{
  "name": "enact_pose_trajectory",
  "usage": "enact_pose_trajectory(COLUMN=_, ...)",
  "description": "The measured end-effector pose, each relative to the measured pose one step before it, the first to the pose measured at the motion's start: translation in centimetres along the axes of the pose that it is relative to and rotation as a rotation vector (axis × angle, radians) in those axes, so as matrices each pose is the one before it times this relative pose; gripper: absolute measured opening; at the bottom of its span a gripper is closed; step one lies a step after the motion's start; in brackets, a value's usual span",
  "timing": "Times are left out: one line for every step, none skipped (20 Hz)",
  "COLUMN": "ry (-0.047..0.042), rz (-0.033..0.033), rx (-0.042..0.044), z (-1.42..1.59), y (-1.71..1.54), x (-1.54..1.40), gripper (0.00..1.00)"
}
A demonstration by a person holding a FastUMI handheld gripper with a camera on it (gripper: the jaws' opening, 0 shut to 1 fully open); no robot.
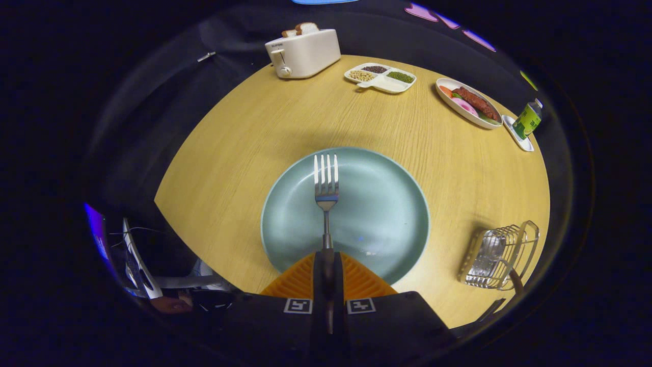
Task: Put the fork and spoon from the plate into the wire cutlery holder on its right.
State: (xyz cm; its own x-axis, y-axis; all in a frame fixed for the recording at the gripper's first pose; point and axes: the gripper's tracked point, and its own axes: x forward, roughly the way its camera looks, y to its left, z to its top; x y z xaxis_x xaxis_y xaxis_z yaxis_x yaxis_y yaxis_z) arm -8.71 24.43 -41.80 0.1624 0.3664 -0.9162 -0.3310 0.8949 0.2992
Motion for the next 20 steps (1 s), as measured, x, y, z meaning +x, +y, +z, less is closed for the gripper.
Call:
enact_pose_trajectory(ry=-0.00083, rz=0.00933, rx=-0.00106, z=-0.017, y=-0.753, x=-1.526, gripper=0.10)
enact_pose_trajectory(ry=0.00063, rz=0.00380, rx=-0.00341, z=-0.022, y=-0.987, x=-1.585, gripper=0.10)
enact_pose_trajectory(ry=0.00024, rz=0.00366, rx=-0.00316, z=-0.002, y=-1.065, x=-1.561, gripper=0.10)
enact_pose_trajectory(ry=0.00287, rz=0.00583, rx=0.00005, z=-0.111, y=-1.060, x=-1.669, gripper=0.10)
enact_pose_trajectory(ry=0.00761, rz=0.00614, rx=0.00139, z=-0.169, y=-1.121, x=-1.625, gripper=0.09)
enact_pose_trajectory(ry=-0.00006, rz=0.00014, rx=0.00185, z=-0.042, y=-1.284, x=-1.581, gripper=0.10)
enact_pose_trajectory(ry=0.00431, rz=-0.00504, rx=0.00089, z=-0.102, y=-1.409, x=-1.458, gripper=0.10)
enact_pose_trajectory(ry=0.01065, rz=-0.01243, rx=0.00158, z=-0.243, y=-1.578, x=-1.255, gripper=0.10)
enact_pose_trajectory(ry=0.01191, rz=-0.01572, rx=-0.00262, z=-0.370, y=-1.477, x=-0.979, gripper=0.10)
enact_pose_trajectory(ry=0.01635, rz=-0.01351, rx=-0.00530, z=-0.290, y=-1.456, x=-0.921, gripper=0.10)
enact_pose_trajectory(ry=0.01340, rz=-0.01260, rx=-0.00569, z=-0.341, y=-1.374, x=-0.867, gripper=0.10)
enact_pose_trajectory(ry=0.02104, rz=-0.00798, rx=-0.00244, z=-0.483, y=-1.111, x=-0.608, gripper=0.10)
enact_pose_trajectory(ry=0.02527, rz=-0.00324, rx=-0.00314, z=-0.593, y=-0.926, x=-0.427, gripper=0.10)
enact_pose_trajectory(ry=0.03428, rz=0.00102, rx=-0.00262, z=-0.651, y=-0.764, x=-0.263, gripper=0.10)
enact_pose_trajectory(ry=0.03776, rz=-0.00265, rx=-0.00521, z=-0.692, y=-0.726, x=-0.148, gripper=0.10)
enact_pose_trajectory(ry=0.04320, rz=0.00018, rx=-0.00653, z=-0.602, y=-0.633, x=-0.039, gripper=0.10)
enact_pose_trajectory(ry=0.04411, rz=0.00097, rx=-0.00834, z=-0.490, y=-0.563, x=0.242, gripper=0.10)
enact_pose_trajectory(ry=0.05773, rz=0.00498, rx=-0.00879, z=-0.709, y=-0.522, x=0.220, gripper=0.09)
enact_pose_trajectory(ry=0.05404, rz=-0.00540, rx=-0.00675, z=-0.487, y=-0.658, x=0.350, gripper=0.10)
enact_pose_trajectory(ry=0.05697, rz=-0.00234, rx=-0.00652, z=-0.338, y=-0.655, x=0.241, gripper=0.10)
